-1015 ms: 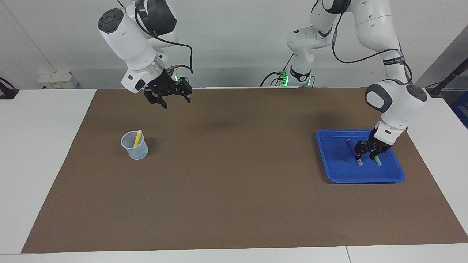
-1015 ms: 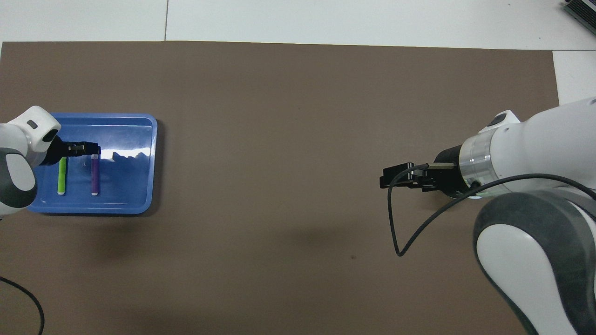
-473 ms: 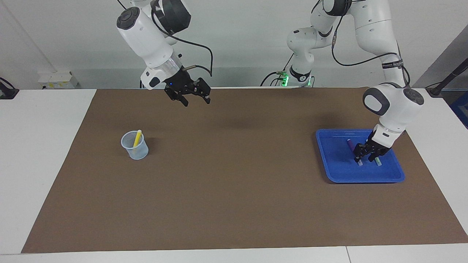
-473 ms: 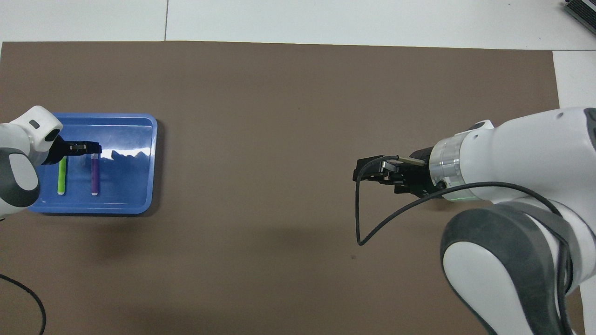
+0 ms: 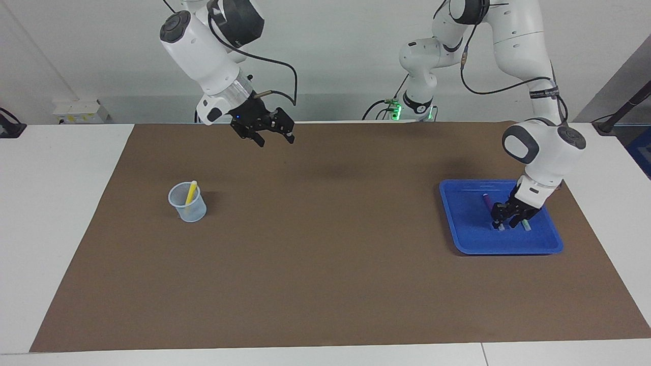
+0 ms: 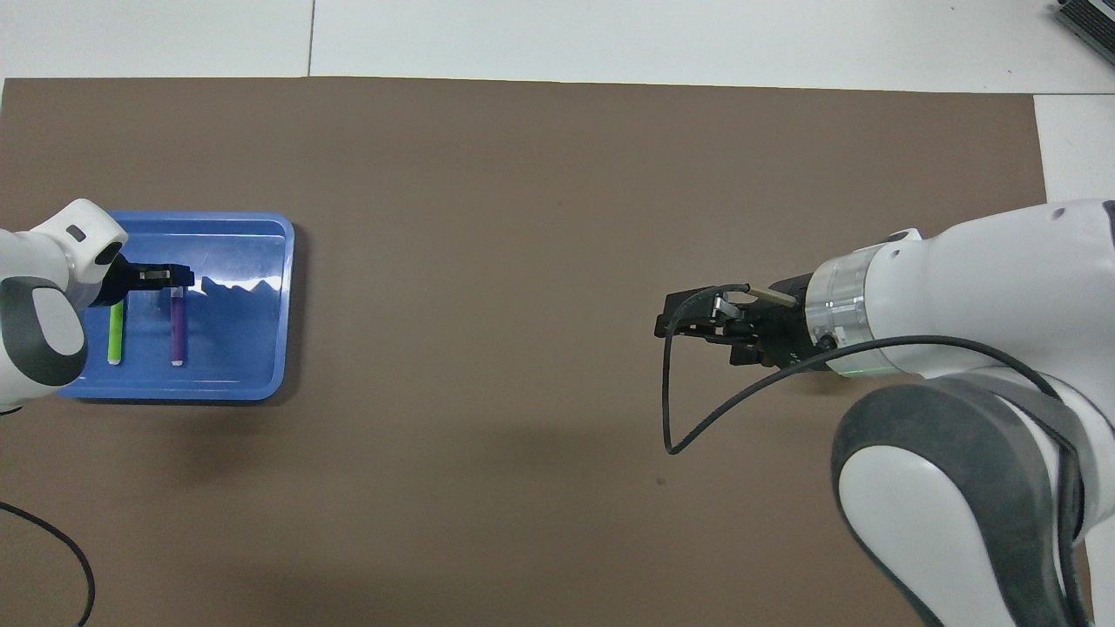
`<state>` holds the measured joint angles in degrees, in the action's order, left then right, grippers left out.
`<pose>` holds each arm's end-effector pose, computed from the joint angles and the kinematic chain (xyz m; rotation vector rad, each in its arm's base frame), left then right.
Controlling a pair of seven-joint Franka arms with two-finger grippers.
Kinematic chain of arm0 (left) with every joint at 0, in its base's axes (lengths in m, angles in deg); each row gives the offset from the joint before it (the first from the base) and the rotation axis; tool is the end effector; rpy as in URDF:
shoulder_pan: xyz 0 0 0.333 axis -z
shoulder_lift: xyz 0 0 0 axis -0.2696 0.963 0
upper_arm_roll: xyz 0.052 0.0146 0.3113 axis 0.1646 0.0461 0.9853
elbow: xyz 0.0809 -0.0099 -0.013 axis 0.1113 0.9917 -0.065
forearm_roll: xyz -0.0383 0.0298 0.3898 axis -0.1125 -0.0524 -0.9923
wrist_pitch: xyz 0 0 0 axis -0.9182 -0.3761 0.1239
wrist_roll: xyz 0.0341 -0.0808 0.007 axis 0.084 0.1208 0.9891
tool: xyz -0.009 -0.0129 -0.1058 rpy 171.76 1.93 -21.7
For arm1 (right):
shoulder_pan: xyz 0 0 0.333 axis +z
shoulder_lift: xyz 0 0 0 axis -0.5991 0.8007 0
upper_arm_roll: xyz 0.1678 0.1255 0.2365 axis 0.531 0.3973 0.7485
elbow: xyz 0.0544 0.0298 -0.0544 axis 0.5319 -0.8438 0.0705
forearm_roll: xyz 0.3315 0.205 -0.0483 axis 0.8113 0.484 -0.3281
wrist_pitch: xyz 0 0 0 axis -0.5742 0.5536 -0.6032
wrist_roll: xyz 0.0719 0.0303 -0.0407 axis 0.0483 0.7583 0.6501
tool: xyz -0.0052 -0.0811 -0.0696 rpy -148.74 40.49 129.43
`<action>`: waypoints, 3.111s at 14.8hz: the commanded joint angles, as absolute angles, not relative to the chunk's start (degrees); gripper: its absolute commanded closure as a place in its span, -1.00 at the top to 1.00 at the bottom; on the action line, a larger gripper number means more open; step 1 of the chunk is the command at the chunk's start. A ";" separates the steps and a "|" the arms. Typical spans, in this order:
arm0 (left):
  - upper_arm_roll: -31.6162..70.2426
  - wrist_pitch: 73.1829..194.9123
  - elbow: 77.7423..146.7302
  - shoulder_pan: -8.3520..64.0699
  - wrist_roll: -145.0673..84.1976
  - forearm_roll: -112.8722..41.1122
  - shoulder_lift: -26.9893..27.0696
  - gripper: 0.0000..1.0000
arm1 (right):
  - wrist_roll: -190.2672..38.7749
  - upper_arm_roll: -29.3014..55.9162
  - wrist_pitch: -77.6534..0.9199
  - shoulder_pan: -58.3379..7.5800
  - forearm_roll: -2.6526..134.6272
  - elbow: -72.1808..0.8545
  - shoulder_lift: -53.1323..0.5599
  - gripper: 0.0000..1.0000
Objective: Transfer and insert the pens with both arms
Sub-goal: 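Grasp the purple pen with the left gripper while the right gripper returns, then lift the purple pen with the left gripper toward the right gripper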
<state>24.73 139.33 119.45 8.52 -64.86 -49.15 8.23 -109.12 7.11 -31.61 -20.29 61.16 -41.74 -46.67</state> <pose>0.6034 0.1018 0.3059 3.0474 -0.0156 0.2825 0.5124 0.1938 0.5488 -2.6796 0.3677 0.0814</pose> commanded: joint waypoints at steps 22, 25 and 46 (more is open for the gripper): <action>24.71 141.13 118.97 9.05 -64.51 -49.68 9.40 -1.00 | -109.67 7.25 -32.21 -20.54 62.56 -42.48 -46.90 1.00; 24.63 139.11 118.27 9.05 -64.42 -49.50 9.40 -1.00 | -109.67 7.25 -32.21 -20.54 62.47 -42.48 -46.90 1.00; 23.92 117.83 109.47 12.83 -37.11 -36.17 1.67 -1.00 | -109.67 7.25 -31.60 -20.54 62.47 -42.48 -46.99 1.00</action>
